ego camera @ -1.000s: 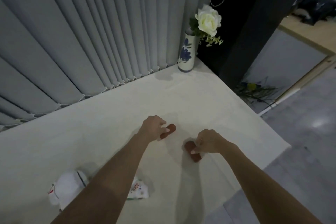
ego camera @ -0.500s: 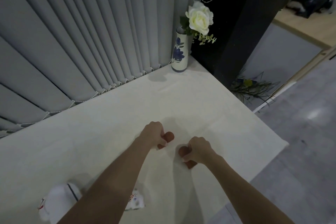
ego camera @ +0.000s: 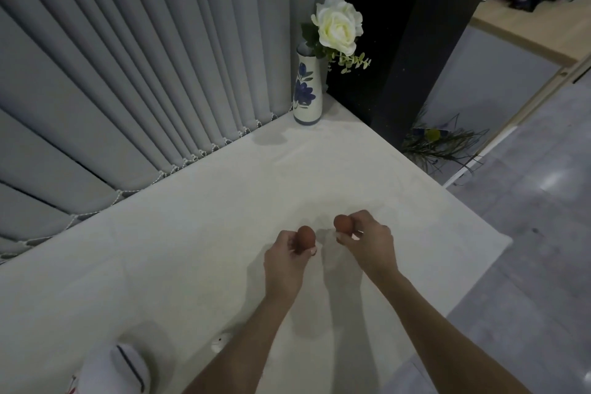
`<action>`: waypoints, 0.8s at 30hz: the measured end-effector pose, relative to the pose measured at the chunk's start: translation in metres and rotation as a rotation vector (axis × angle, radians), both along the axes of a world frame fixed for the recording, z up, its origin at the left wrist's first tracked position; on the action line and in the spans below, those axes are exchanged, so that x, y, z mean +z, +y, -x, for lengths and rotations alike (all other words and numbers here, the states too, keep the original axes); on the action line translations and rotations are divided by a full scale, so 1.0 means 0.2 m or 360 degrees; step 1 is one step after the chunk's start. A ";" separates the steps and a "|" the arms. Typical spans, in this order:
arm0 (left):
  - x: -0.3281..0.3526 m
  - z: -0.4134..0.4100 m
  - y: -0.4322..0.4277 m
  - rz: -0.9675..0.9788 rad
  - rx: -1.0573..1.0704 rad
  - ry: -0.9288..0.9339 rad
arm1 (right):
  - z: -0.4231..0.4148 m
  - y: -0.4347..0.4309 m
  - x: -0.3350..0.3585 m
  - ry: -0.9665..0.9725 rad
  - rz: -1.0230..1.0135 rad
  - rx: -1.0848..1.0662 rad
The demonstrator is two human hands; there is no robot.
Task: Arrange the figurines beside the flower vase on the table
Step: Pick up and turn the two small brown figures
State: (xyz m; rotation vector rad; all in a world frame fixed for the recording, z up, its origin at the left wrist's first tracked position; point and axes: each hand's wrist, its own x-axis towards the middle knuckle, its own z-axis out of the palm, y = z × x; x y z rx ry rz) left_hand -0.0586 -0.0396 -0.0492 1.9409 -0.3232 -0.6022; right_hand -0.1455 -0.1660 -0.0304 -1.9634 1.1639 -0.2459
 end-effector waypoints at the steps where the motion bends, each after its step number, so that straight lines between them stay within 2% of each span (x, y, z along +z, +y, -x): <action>1: -0.01 0.02 -0.01 0.0040 0.0029 -0.0015 | 0.00 0.01 -0.01 -0.0034 -0.0031 -0.0013; 5: -0.02 0.09 -0.06 0.0173 0.0146 -0.0040 | 0.01 0.05 -0.06 -0.0134 -0.0030 -0.0014; 10: -0.05 0.13 -0.10 0.0144 0.0203 -0.0051 | 0.01 0.08 -0.12 -0.0213 0.0041 -0.0008; 13: -0.09 0.12 -0.08 -0.0080 -0.0024 -0.0270 | 0.01 0.08 -0.14 -0.0223 0.0039 -0.0008; 15: -0.11 0.11 -0.08 -0.0107 -0.0022 -0.0368 | 0.02 0.09 -0.16 -0.0225 0.0077 0.0005; 18: -0.11 0.08 -0.06 -0.0041 0.0055 -0.0240 | 0.02 0.10 -0.16 -0.0224 0.0150 0.0060; 21: -0.11 0.10 -0.07 -0.0086 -0.0060 -0.0368 | 0.02 0.10 -0.16 -0.0212 0.0185 0.0102; 24: -0.11 0.11 -0.06 -0.0094 -0.0130 -0.0355 | 0.01 0.10 -0.16 -0.0195 0.0232 0.0119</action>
